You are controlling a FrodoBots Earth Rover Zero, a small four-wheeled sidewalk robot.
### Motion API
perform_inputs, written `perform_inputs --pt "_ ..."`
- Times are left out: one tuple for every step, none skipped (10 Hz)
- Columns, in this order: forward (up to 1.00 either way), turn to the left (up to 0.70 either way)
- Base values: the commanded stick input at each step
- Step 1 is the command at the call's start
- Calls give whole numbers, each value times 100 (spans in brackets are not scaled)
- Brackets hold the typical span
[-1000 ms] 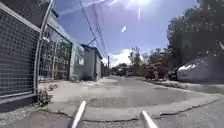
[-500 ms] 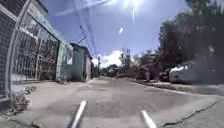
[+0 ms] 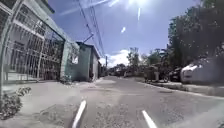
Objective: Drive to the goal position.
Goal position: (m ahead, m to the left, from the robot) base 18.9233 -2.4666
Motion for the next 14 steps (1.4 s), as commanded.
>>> perform_inputs --pt "70 21" --pt "70 12" --pt "70 -16" --pt "70 -31" --pt "70 -33" --pt "70 -35" --pt "70 -35" --pt "70 -35" --pt "70 -35" --pt "70 -35" --pt "70 -35" --pt "70 -35" --pt "70 -35" --pt "70 13"
